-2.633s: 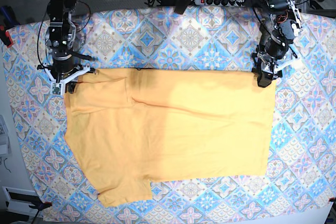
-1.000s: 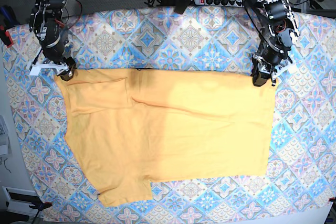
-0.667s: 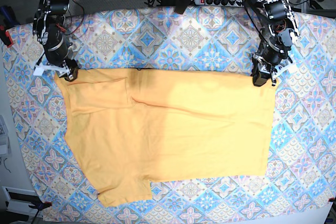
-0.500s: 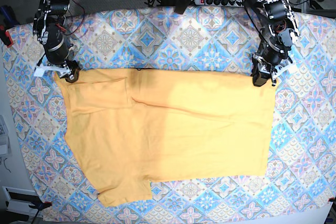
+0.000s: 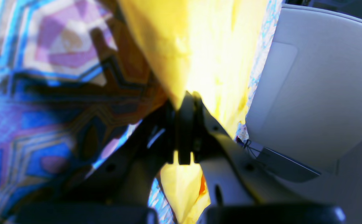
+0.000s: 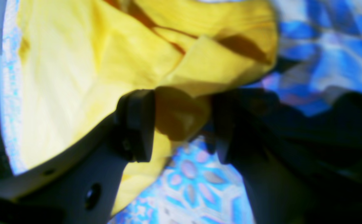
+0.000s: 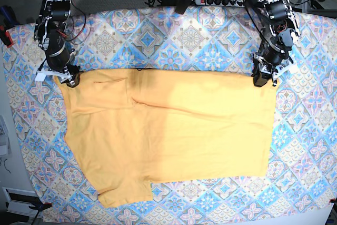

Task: Fold the T-shirt properly
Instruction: 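Pull both grippers back toward the arm bases, dragging the shirt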

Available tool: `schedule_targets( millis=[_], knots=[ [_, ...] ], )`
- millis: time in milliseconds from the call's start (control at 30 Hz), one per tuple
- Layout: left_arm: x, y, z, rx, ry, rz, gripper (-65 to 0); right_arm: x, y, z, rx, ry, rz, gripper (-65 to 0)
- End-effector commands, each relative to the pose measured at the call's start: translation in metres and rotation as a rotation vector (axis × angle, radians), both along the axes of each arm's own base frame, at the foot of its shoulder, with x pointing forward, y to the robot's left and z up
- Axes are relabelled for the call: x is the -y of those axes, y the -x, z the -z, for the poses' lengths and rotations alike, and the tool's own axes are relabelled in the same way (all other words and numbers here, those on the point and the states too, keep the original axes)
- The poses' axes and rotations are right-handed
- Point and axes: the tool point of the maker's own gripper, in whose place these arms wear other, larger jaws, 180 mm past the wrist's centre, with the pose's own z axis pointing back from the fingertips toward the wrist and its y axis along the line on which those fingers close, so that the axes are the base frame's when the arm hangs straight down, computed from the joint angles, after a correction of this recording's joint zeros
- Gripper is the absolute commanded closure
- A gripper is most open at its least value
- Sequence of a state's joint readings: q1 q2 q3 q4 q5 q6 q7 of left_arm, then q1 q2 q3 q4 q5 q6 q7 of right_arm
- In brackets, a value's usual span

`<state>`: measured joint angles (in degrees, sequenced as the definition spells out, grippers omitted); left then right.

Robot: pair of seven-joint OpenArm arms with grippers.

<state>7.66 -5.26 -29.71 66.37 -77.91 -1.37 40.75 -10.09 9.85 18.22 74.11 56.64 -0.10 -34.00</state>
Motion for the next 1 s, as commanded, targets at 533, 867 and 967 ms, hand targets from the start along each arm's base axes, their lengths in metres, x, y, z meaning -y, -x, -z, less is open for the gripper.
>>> schedule_targets(
  millis=[533,867,967],
  knots=[
    [-0.004,0.02,-0.012,0.012,-0.062,0.016,0.0,0.002,0.014,0.001,-0.014,-0.028,-0.002,-0.2],
    [-0.012,0.065,-0.001,-0.047,-0.011,-0.004,0.0,0.033,0.083,0.015,-0.107,-0.048,0.104,-0.2],
    [-0.013,0.076,-0.005,-0.049,-0.013,-0.004,0.0,0.042,0.093,0.007,-0.109,-0.035,0.11,-0.2]
  ],
)
